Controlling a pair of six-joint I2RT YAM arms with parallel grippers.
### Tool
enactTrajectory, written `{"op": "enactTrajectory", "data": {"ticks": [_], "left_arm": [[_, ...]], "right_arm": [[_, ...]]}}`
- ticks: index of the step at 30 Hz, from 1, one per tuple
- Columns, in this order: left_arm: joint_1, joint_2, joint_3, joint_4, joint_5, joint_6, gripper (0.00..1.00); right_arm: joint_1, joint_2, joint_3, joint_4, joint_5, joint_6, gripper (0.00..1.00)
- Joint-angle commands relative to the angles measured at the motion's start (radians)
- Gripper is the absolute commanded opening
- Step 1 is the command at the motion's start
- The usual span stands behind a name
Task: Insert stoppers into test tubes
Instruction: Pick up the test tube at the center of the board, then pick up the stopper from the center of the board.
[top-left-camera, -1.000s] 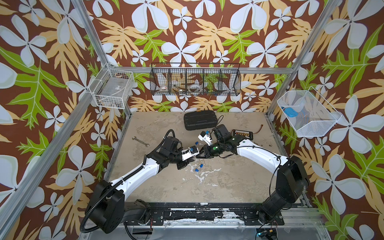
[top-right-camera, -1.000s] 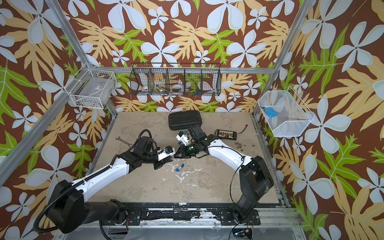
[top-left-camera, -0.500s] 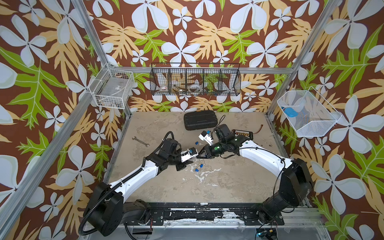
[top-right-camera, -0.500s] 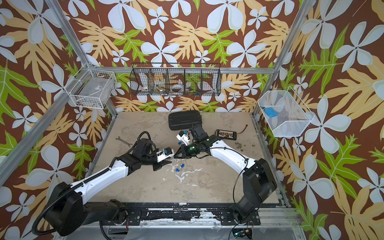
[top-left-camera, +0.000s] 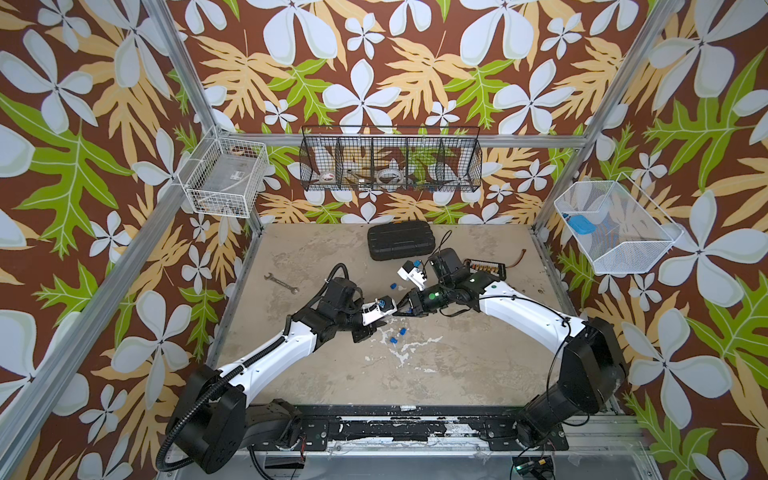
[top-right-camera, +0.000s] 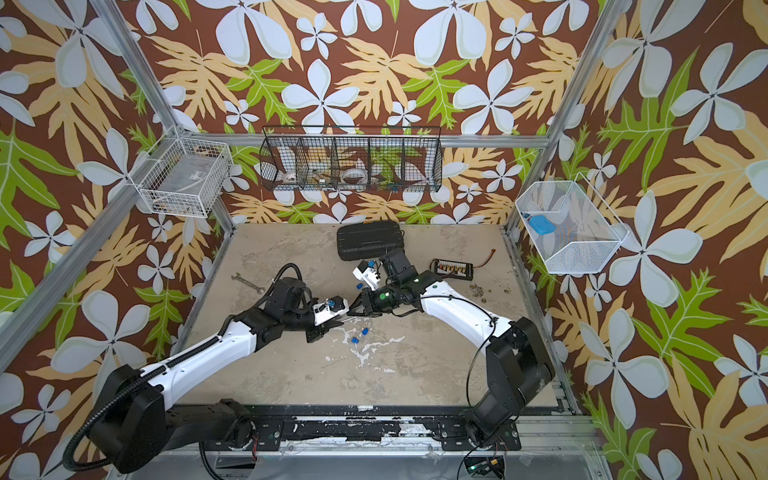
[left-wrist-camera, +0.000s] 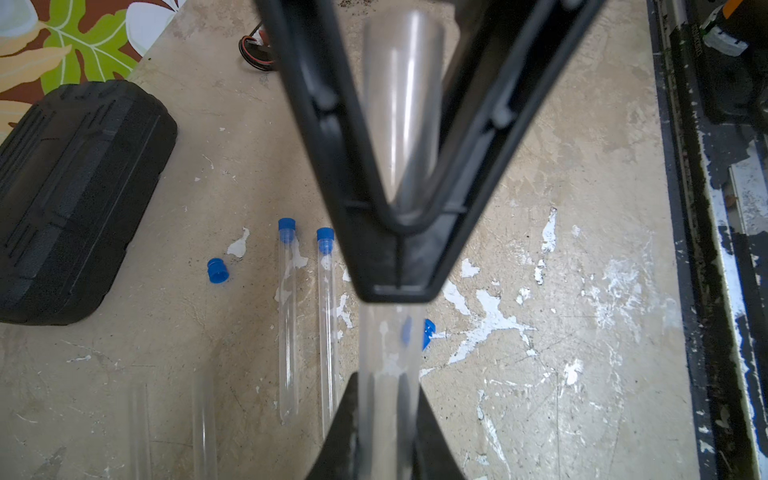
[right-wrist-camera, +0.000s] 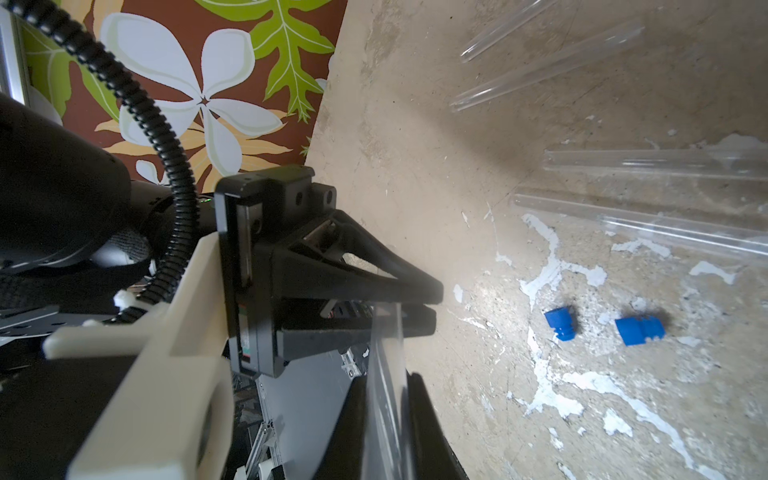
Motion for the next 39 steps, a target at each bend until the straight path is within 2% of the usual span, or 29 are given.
{"op": "enactTrajectory", "data": {"ticks": [1, 5, 7, 12, 15, 18, 21, 26, 28, 33, 39], "left_arm": [[0.002, -0.01, 0.002, 0.024, 0.002, 0.002, 0.1], [0.002, -0.018, 0.003, 0.023, -0.003, 0.005, 0.04], [0.002, -0.021, 0.003, 0.021, -0.006, 0.003, 0.0], [0.002, -0.024, -0.002, 0.017, -0.04, -0.018, 0.0], [0.002, -0.03, -0.014, 0.03, -0.08, -0.048, 0.0], [0.001, -0.034, -0.034, 0.049, -0.137, -0.083, 0.0], [0.007, -0.033, -0.046, 0.065, -0.22, -0.138, 0.0], [0.081, -0.038, -0.064, 0.109, -0.234, -0.267, 0.0], [0.117, -0.046, -0.072, 0.125, -0.225, -0.311, 0.0], [0.153, -0.075, -0.102, 0.158, -0.243, -0.354, 0.0], [0.154, -0.095, -0.12, 0.16, -0.254, -0.363, 0.0]], "right_arm": [[0.001, -0.001, 0.003, -0.008, -0.019, 0.0, 0.13], [0.002, 0.002, 0.006, -0.009, -0.017, 0.0, 0.16], [0.0, 0.001, 0.012, -0.009, -0.014, 0.0, 0.22], [-0.022, -0.022, 0.035, 0.013, 0.006, -0.003, 0.41], [-0.066, -0.067, 0.035, 0.039, 0.029, -0.017, 0.44], [-0.111, -0.123, 0.02, 0.01, 0.136, -0.1, 0.44], [-0.105, -0.19, -0.05, -0.007, 0.325, -0.219, 0.41], [0.0, -0.284, -0.25, 0.082, 0.569, -0.326, 0.4], [0.064, -0.303, -0.315, 0.143, 0.6, -0.36, 0.4], [0.254, -0.309, -0.425, 0.267, 0.709, -0.546, 0.4], [0.273, -0.24, -0.421, 0.268, 0.724, -0.628, 0.39]]}}
